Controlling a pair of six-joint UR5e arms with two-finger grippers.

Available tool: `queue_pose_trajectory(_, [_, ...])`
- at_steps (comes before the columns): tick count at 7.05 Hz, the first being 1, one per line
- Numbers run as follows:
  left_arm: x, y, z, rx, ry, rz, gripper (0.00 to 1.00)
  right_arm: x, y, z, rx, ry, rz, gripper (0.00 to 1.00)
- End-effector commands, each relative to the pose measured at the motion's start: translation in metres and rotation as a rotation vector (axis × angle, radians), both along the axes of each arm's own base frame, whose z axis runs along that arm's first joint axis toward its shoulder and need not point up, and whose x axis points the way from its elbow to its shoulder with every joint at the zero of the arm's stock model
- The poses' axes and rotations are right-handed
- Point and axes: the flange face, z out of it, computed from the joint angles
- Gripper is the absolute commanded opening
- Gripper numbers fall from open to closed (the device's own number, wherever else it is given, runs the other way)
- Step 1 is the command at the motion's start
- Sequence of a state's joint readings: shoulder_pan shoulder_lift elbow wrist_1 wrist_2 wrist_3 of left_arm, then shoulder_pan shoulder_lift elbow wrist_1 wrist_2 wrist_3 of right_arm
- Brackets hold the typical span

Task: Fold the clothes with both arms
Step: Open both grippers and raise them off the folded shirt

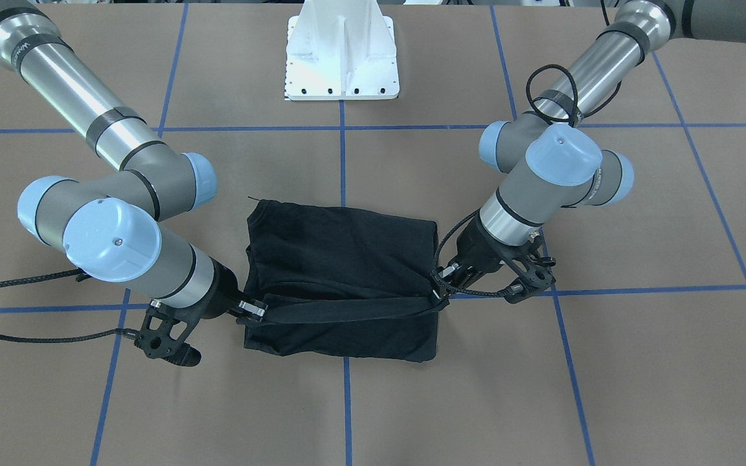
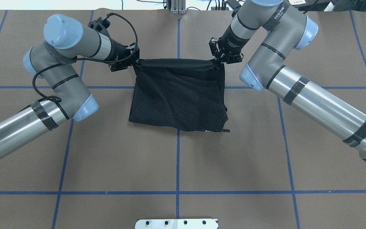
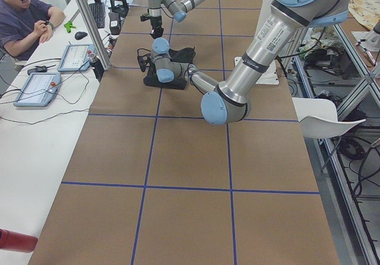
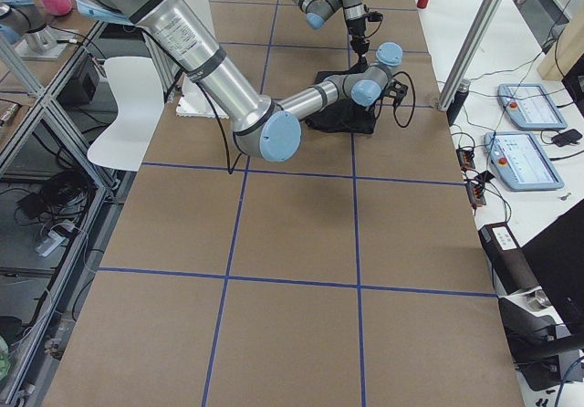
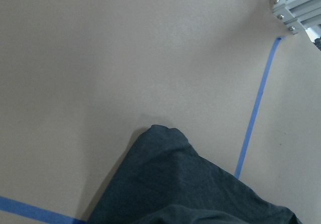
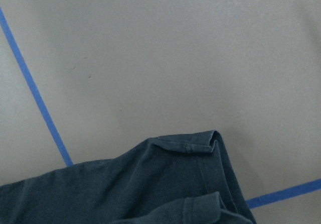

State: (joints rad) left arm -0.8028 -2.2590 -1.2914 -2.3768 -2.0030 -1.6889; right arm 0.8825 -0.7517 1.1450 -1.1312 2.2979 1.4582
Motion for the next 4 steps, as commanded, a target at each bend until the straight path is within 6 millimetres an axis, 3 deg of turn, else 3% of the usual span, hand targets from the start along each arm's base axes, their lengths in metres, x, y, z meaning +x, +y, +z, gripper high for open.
queue_pose_trajectory(1, [0.000,-0.009,-0.012,-0.018,0.015,-0.020,0.98,0.000,0.000,-0.003,0.006,-0.003,0.000,0.99])
queue_pose_trajectory(3, [-0.032,-0.035,-0.007,-0.037,0.001,-0.073,0.99,0.023,-0.015,-0.003,0.004,-0.005,0.032,1.00])
queue_pose_trajectory(4, [-0.046,-0.047,-0.002,-0.043,-0.009,-0.095,0.99,0.021,-0.013,-0.010,0.014,-0.012,0.028,1.00])
